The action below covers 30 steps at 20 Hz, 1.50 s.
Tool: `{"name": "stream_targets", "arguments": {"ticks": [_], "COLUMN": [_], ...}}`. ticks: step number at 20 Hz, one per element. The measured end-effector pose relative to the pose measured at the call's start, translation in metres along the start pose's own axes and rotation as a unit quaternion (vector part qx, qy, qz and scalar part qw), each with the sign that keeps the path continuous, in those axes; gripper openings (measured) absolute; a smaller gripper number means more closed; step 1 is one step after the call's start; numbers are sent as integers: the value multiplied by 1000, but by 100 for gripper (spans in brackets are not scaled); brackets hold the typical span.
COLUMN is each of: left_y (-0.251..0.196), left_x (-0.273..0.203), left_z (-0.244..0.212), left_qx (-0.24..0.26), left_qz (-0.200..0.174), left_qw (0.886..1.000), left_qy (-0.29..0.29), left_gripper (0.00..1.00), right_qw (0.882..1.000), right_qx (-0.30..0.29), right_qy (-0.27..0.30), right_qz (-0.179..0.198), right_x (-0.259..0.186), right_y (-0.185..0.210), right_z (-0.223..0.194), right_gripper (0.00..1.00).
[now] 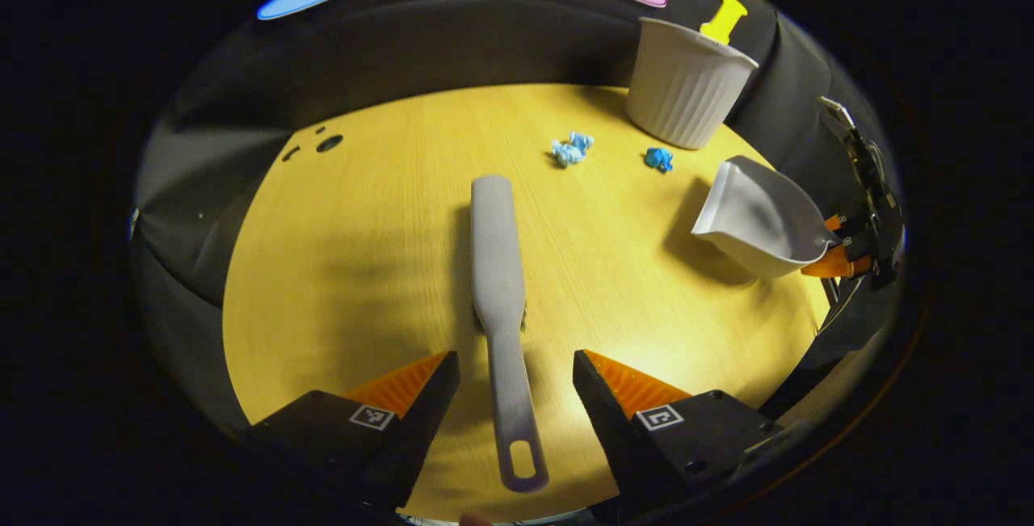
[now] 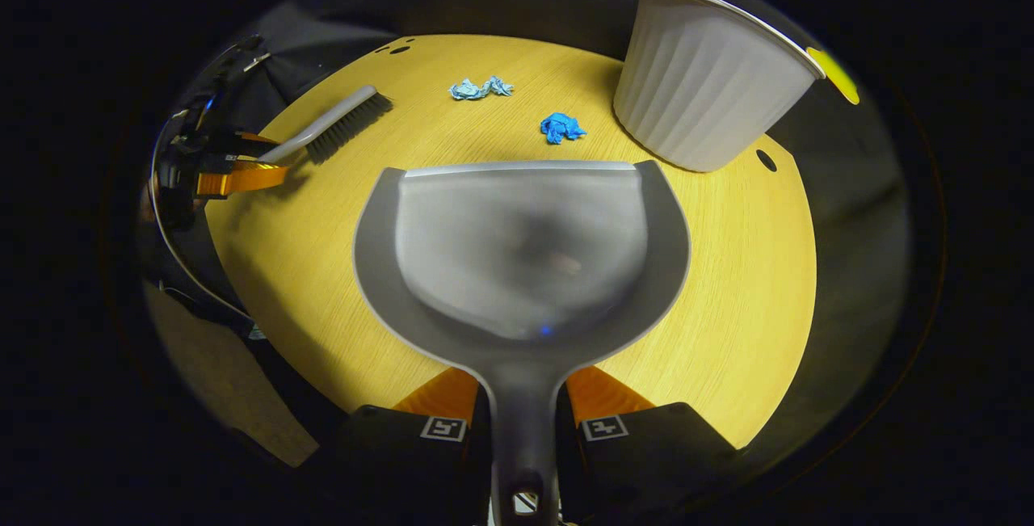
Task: Pick up the small broom and dustpan from the desktop, sweep the trash into the dustpan with the broom, and then empty the trash into the garbage bin.
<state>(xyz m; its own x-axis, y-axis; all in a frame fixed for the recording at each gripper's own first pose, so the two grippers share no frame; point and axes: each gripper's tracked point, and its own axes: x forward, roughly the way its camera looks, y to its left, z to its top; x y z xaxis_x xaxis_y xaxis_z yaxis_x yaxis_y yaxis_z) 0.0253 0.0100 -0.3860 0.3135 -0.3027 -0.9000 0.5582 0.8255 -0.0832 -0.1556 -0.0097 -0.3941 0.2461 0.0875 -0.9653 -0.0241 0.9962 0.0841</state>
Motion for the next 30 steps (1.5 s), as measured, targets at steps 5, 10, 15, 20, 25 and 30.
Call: {"name": "stream_targets", "arguments": {"ticks": [5, 10, 15, 20, 25, 30], "left_y": [-3, 2, 12, 16, 21, 2], "left_x": [18, 32, 41, 52, 82, 120], "left_z": [0, -4, 8, 52, 120, 169], "left_qx": [5, -10, 2, -2, 39, 95], "left_qz": [1, 18, 35, 29, 43, 32], "left_qw": [1000, 999, 999, 999, 998, 995], "left_qy": [25, 46, 42, 23, 0, -8], "left_gripper": [89, 63, 32, 32, 32, 28], "right_qw": [1000, 1000, 999, 997, 994, 994], "right_qx": [-6, -11, -38, -66, -73, -71], "right_qy": [0, 10, 22, 42, 74, 83], "right_qz": [4, 12, 17, 19, 16, 28], "right_x": [1, 5, 7, 11, 19, 26], "right_y": [0, 1, -2, -19, -38, -39], "right_z": [0, -1, 0, 14, 18, 20], "right_gripper": [37, 36, 36, 37, 36, 37]}}
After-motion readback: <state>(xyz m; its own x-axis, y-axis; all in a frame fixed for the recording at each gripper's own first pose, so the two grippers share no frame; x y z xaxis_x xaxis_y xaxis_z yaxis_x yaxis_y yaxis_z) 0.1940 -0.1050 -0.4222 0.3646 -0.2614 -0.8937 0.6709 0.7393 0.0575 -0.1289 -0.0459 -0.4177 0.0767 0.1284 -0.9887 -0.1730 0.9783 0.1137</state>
